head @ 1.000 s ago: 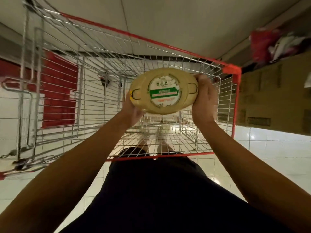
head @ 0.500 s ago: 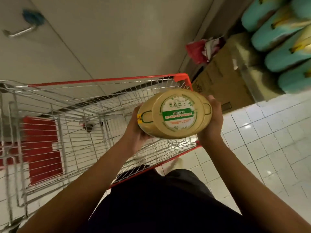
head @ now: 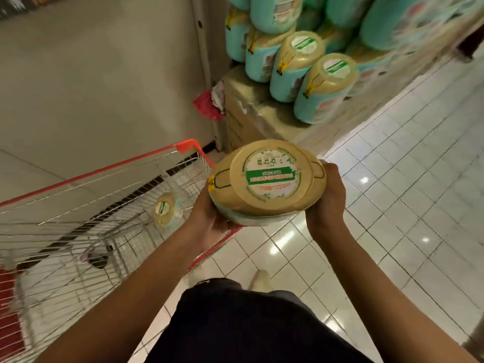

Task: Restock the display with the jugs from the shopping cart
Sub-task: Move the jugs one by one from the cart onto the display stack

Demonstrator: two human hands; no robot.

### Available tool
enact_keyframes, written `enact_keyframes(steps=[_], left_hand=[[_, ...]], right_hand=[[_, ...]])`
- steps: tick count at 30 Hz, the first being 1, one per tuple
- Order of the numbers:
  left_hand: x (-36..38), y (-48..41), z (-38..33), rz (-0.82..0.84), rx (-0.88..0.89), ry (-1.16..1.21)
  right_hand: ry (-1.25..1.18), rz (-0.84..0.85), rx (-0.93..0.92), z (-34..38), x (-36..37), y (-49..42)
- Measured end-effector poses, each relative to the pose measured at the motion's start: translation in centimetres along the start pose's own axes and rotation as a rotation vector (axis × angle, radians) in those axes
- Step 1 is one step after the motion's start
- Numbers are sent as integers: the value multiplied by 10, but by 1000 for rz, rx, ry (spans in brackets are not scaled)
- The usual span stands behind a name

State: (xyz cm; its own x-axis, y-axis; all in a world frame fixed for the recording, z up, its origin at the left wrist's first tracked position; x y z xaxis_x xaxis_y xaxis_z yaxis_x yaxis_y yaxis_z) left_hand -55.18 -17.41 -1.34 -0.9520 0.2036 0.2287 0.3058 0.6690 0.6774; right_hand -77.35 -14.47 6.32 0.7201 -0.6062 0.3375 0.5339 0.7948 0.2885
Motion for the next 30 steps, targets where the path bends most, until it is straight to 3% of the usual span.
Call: enact_keyframes(steps=[11,19,30], left_hand=[[98,-28,-51,75,94,-51],[124,-91,-119,104,106,46],[140,-173,-223,61,117,94]], right_hand=[[-121,-41,21,70,-51,-82],[-91,111,-37,111,-1,-171],[-54,43,-13,150,64,-304]])
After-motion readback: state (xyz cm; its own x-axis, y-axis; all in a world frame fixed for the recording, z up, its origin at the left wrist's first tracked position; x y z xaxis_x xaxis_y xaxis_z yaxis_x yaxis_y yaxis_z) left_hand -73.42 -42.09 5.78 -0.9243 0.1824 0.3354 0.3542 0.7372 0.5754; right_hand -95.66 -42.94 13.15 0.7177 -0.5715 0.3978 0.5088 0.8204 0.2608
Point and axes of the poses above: each hand's wrist, its own y-axis away from the middle knuckle, its own x-axis out of the palm, z = x × y, the point moved 10 cm from there along -y, towards the middle knuckle, and after that the axes turned 13 degrees about -y, right-handed, at the moved point
